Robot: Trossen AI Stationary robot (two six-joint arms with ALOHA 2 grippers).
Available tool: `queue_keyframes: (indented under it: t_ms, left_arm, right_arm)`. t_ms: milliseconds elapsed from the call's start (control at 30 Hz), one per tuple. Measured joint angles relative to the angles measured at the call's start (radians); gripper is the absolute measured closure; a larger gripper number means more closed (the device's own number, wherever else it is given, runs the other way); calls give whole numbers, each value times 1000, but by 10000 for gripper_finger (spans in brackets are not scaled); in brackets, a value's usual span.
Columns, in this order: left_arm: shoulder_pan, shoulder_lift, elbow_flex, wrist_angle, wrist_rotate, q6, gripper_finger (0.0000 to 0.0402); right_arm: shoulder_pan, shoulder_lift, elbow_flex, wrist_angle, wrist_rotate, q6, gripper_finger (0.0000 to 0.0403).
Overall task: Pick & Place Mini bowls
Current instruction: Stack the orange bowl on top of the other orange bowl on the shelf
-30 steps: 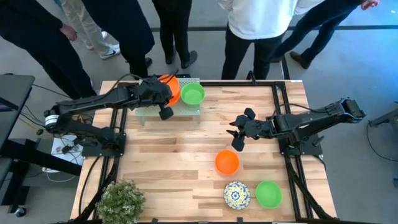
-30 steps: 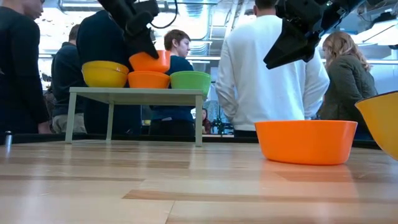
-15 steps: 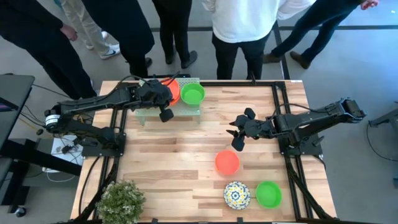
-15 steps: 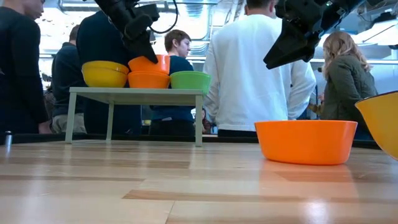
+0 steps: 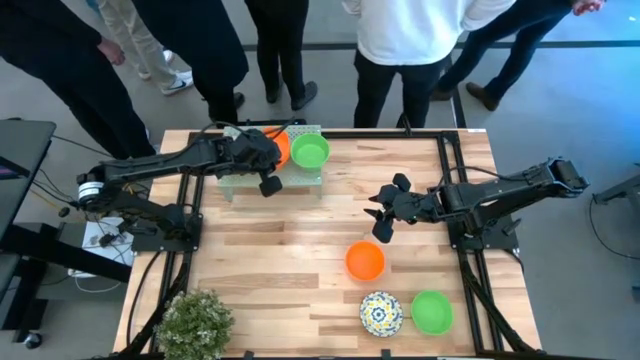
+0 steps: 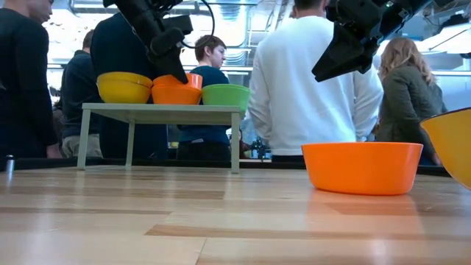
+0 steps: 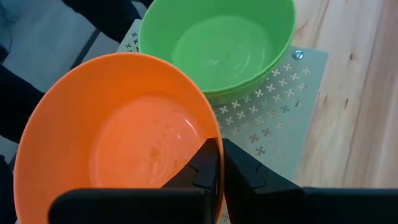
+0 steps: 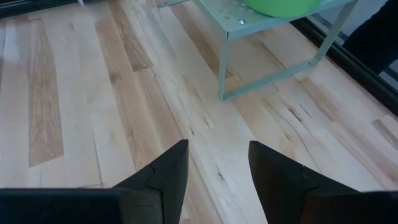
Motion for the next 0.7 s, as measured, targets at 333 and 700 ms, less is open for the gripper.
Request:
queue_keyframes:
  t_ms: [333, 700]
  left_arm:
    - [5, 7, 0, 0, -8, 3, 362]
    - [-42, -26, 0, 21, -96, 16, 324]
  right_arm:
    - [0, 0, 0, 0, 0, 0, 239]
    - [0, 0, 0, 0, 0, 1, 241]
